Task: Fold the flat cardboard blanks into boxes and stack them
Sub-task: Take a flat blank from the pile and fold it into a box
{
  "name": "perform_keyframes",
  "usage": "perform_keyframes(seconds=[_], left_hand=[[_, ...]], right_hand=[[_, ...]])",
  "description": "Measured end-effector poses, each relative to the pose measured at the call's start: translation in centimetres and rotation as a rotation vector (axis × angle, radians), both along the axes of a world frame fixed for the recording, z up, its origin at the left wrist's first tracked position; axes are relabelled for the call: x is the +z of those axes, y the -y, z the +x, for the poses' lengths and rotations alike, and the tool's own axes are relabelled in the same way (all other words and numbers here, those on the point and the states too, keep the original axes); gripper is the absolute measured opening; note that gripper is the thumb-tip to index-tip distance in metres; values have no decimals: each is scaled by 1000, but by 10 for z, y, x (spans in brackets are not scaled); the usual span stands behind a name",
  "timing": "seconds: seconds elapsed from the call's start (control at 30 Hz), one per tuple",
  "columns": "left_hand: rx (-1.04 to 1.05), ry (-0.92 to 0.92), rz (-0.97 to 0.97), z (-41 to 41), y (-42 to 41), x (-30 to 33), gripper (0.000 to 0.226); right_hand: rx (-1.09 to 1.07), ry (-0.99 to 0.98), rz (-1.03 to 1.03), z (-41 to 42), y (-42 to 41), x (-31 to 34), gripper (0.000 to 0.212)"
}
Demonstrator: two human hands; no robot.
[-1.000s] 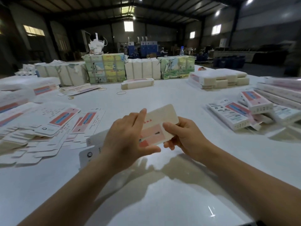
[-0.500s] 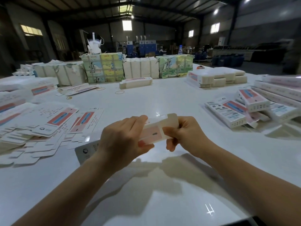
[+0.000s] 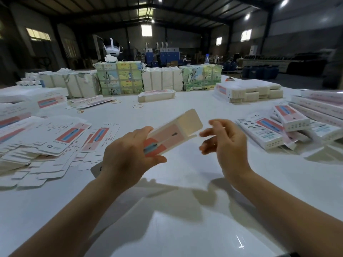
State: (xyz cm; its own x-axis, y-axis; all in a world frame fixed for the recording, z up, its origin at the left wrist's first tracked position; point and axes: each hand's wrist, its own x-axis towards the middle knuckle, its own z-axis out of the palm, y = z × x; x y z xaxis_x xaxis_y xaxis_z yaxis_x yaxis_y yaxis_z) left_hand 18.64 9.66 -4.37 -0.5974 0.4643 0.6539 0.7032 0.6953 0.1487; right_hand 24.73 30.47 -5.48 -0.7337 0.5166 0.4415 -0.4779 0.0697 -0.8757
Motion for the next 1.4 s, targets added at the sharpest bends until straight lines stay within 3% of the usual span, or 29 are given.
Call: perform_keyframes(seconds=[0.1,0.2,0.4,0.5,0.57,0.73,0.87,1.0,1.2,1.3,1.37,1.4], left_hand=[[-19,47,112,0,3,2,66],[-59,55,171,2,3,3,70],[-148,99,73,2,-2,-1,70],[-199,189,72,-1,-2,0,62],[-248,269,56,-3,-1,1,58],[-316,433,67,0,-6,-2,51],[-254,443,125,3,-10,-4,56],[-196,367,131,5,-16,-10,62],[-152,255,81,5,-19,-10,68],[-146,227,65,5,-19,-9,64],[-133,234,37,6,-19,-9,66],[-127,235,13,7,-19,-10,68]], right_hand=[[-200,-144,338,5,6,-4,19],[-234,-226,696,5,19,-12,33],[-305,-289,878,6,22,-14,26],[-466,-301,1027,7,16,-8,25],[-447,-316,1091,8,14,-4,26],[-176,-294,866,12,15,-2,13],[-24,-197,579,14,22,-2,52],[71,-64,430,12,30,-3,57],[35,-60,336,10,27,0,57],[-62,45,344,7,18,1,84],[229,161,-1,4,14,6,104],[393,177,-208,2,11,8,97]])
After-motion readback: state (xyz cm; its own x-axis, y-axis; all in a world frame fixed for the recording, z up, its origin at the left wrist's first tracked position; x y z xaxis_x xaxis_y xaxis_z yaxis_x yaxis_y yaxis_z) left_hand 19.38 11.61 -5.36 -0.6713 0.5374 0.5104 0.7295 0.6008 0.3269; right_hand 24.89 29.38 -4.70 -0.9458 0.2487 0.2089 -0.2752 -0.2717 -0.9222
